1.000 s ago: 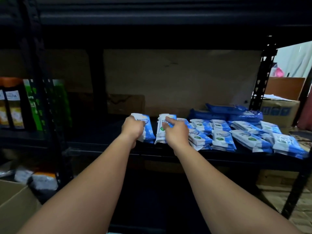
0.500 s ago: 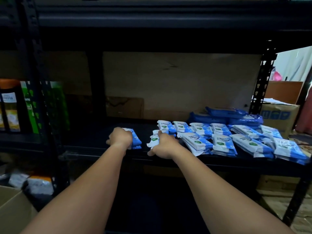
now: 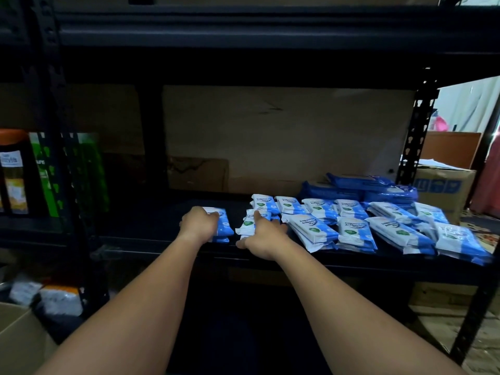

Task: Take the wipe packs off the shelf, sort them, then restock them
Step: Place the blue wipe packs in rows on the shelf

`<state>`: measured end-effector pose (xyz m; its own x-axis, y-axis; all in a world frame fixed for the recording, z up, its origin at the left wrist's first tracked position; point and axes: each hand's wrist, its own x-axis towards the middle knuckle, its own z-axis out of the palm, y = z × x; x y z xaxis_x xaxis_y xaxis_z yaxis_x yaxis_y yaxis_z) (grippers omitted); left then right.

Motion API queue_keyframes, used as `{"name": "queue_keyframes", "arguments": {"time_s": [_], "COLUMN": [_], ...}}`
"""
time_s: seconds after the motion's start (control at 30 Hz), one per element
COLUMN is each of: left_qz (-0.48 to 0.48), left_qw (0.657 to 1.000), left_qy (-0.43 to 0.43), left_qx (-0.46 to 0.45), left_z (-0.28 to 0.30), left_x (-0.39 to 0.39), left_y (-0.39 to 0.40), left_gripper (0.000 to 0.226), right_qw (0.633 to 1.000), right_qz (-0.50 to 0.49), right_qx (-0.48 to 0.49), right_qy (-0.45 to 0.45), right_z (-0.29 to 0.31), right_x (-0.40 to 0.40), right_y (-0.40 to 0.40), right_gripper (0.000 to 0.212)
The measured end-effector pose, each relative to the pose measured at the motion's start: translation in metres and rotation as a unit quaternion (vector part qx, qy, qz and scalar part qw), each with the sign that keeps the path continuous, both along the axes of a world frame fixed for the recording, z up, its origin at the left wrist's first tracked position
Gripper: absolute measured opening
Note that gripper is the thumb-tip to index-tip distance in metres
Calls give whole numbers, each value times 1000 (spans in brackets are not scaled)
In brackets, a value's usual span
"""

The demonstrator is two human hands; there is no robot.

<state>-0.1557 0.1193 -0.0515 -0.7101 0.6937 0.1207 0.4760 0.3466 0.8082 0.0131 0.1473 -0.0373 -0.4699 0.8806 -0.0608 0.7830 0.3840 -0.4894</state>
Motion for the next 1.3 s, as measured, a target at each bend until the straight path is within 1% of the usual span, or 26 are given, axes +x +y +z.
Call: {"name": "queue_keyframes", "arguments": {"time_s": [0.1, 0.23, 0.33, 0.4, 0.43, 0.5, 0.57, 0.67, 0.77, 0.87, 1.0, 1.1, 1.17, 1.23, 1.3], "left_qz": [-9, 14, 36, 65, 72, 62, 28, -50, -126, -189, -241, -274, -286, -301, -308], "left_qw": [1000, 1000, 998, 992, 987, 978, 972, 973, 970, 963, 956, 952, 951, 948, 946], "left_qy": [11, 26, 44, 106, 141, 194, 222, 198, 144, 119, 100, 80, 72, 89, 96], "left_qx": [0, 11, 15, 7, 17, 55, 77, 112, 152, 148, 133, 106, 91, 52, 12], "left_z": [1, 1, 2, 6, 10, 23, 35, 48, 57, 63, 65, 61, 57, 54, 53], "left_x": [3, 5, 9, 20, 28, 49, 69, 104, 146, 189, 243, 280, 299, 315, 327], "left_y": [0, 0, -3, -3, -3, -1, 8, 28, 51, 77, 127, 162, 183, 200, 216], "left_gripper": [39, 30, 37, 47, 50, 52, 50, 44, 37, 32, 30, 29, 22, 11, 12], "right_qw": [1000, 999, 998, 998, 997, 994, 989, 981, 975, 970, 958, 950, 951, 948, 947], "right_qz": [10, 23, 23, 21, 23, 28, 29, 1, -44, -98, -176, -229, -253, -273, -290], "right_qx": [-1, 3, 8, 15, 21, 31, 51, 89, 85, 114, 157, 150, 141, 140, 124], "right_qy": [10, 35, 52, 64, 72, 98, 133, 170, 200, 193, 164, 150, 113, 79, 60], "right_z": [-1, -4, -3, 1, 5, 13, 23, 37, 49, 56, 59, 58, 56, 52, 46], "right_x": [3, 10, 16, 25, 31, 44, 61, 95, 141, 191, 256, 295, 314, 327, 335], "right_y": [0, 3, 2, 0, -1, -1, 0, 8, 27, 55, 101, 138, 161, 183, 204], "right_gripper": [101, 105, 108, 107, 105, 98, 88, 71, 55, 40, 27, 23, 26, 29, 29]}}
